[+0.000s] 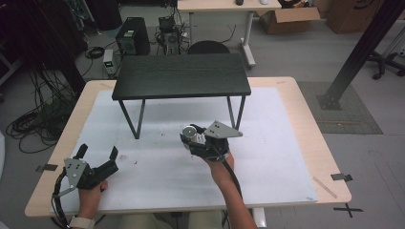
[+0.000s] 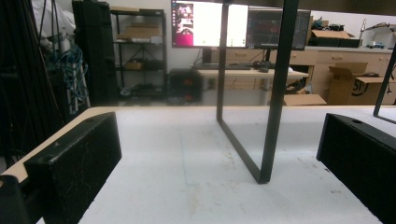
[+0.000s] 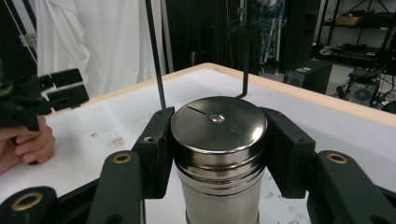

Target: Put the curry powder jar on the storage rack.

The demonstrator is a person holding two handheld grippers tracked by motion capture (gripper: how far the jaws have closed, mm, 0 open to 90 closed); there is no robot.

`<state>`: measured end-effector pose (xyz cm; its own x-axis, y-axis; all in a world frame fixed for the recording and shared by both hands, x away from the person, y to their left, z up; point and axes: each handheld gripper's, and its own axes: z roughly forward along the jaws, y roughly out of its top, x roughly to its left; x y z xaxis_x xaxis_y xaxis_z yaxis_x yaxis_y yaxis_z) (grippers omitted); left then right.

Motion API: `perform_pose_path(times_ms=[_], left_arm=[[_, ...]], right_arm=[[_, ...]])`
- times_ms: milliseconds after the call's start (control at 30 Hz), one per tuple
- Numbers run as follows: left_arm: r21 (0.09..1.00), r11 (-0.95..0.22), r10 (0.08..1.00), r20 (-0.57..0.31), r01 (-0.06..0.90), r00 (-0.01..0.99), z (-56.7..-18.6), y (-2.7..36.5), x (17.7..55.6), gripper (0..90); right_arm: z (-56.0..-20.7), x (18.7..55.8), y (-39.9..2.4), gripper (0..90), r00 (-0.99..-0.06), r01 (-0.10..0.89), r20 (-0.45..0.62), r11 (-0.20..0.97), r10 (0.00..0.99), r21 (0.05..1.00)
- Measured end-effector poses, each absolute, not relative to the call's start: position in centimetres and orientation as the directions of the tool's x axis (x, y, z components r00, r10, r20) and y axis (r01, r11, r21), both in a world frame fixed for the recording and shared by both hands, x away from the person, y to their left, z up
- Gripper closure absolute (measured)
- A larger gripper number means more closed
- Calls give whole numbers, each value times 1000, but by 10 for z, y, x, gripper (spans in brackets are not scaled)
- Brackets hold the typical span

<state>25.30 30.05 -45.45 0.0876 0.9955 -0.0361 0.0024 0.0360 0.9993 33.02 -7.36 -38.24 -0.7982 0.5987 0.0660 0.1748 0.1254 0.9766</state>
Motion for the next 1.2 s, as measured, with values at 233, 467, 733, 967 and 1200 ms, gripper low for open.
perform_pose_path(times_ms=[233,467,733,967,1200], left_arm=[[999,36,996,-36,3,87,-454,301,253,2],[999,37,996,-37,3,87,-454,301,253,2],[999,36,996,-36,3,87,-454,300,253,2],[999,36,996,-36,3,87,-454,300,253,2],[999,36,996,-36,3,87,-454,300,253,2]], right_arm=[[-351,331,-75,482,-818,144,53,115,573,983],[-328,332,-74,483,-832,120,41,107,553,987],[-307,334,-69,483,-850,95,23,110,526,989],[-290,337,-62,483,-865,81,10,119,501,990],[-275,342,-56,484,-872,65,5,106,490,992]])
